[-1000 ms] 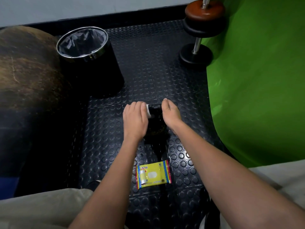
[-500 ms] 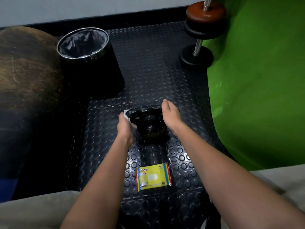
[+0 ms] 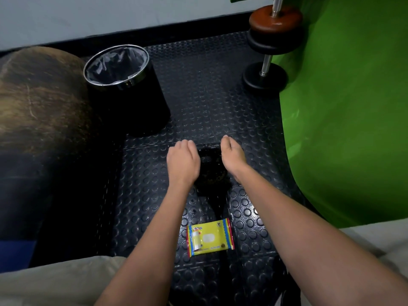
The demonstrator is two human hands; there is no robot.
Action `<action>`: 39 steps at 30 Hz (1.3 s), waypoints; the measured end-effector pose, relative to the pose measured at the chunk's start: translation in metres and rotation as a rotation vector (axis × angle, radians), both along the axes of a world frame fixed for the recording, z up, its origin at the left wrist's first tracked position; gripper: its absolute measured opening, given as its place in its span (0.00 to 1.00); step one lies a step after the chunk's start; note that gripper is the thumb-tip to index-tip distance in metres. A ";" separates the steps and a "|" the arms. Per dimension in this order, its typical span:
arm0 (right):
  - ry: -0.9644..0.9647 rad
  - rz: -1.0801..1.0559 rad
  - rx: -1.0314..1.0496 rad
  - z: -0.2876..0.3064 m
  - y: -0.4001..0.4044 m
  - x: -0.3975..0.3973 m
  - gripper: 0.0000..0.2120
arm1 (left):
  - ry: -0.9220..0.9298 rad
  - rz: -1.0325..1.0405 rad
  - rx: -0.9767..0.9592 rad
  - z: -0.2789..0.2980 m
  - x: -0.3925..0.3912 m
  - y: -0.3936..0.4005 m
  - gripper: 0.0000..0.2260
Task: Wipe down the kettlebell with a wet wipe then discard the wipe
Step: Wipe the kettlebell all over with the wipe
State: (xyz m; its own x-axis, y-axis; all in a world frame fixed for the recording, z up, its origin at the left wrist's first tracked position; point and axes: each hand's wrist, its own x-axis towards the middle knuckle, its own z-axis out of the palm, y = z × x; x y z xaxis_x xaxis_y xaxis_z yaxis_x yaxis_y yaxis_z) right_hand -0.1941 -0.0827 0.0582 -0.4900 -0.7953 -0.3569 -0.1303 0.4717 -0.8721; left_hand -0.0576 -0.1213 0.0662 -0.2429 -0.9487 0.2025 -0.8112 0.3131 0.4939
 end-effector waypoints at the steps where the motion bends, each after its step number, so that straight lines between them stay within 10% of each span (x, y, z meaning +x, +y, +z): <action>1: 0.004 0.000 0.003 0.001 0.000 0.001 0.24 | -0.050 -0.001 -0.019 -0.003 -0.001 0.001 0.14; 9: -0.012 0.017 -0.013 0.004 0.005 -0.001 0.23 | -0.046 -0.165 -0.182 -0.012 0.003 0.019 0.17; 15: -0.003 0.064 0.032 0.003 -0.001 0.004 0.27 | 0.357 0.095 -0.026 -0.023 0.014 0.021 0.16; 28: 0.007 0.022 0.001 -0.002 -0.004 0.002 0.21 | 0.984 0.491 0.873 -0.029 0.031 -0.007 0.10; 32: 0.014 0.014 0.012 -0.003 -0.004 0.002 0.20 | 0.800 0.451 0.808 -0.010 0.025 -0.002 0.17; 39: 0.049 0.004 0.018 0.001 -0.003 0.002 0.25 | -0.038 -0.041 0.045 0.014 -0.004 -0.004 0.16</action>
State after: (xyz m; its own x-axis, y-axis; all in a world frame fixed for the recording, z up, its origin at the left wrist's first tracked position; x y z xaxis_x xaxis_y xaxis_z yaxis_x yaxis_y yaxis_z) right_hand -0.1922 -0.0856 0.0590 -0.5040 -0.7911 -0.3465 -0.1748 0.4863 -0.8561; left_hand -0.0619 -0.1250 0.0802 -0.2886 -0.9457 0.1495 -0.8165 0.3246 0.4774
